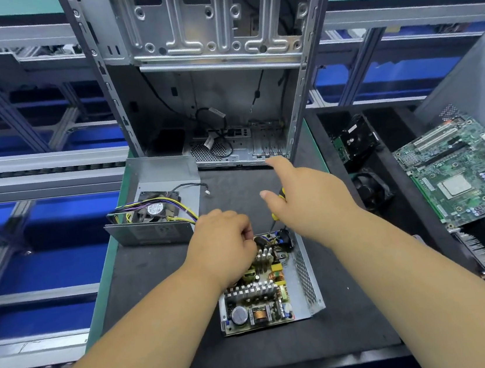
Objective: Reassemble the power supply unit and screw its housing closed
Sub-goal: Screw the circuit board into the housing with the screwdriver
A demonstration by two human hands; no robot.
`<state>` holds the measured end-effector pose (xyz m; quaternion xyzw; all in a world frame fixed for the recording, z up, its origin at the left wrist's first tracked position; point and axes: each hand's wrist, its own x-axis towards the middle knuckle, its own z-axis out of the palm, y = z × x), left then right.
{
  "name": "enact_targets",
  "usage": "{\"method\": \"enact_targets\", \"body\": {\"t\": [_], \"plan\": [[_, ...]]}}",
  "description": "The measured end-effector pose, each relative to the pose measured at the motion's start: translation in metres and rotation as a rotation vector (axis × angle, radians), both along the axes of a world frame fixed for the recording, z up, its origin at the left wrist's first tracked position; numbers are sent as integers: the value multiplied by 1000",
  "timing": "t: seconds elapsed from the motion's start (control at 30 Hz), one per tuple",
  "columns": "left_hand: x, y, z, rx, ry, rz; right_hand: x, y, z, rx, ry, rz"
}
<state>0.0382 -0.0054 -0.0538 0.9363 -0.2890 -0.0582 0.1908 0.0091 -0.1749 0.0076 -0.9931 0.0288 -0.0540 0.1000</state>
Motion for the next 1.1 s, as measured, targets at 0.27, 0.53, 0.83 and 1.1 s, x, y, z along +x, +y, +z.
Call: {"method": "enact_targets", "body": {"t": [0.27,0.53,0.83,1.1], "plan": [[1,0,-1,-15,8,2,3,-2,2,87,18,87],[1,1,-3,-33,8,3,6,0,6,-119,30,61],[1,1,-1,-14,15,18,11,-5,27,0,281,44],[1,0,-1,-1,17,15,20,-5,23,-373,293,-155]]}}
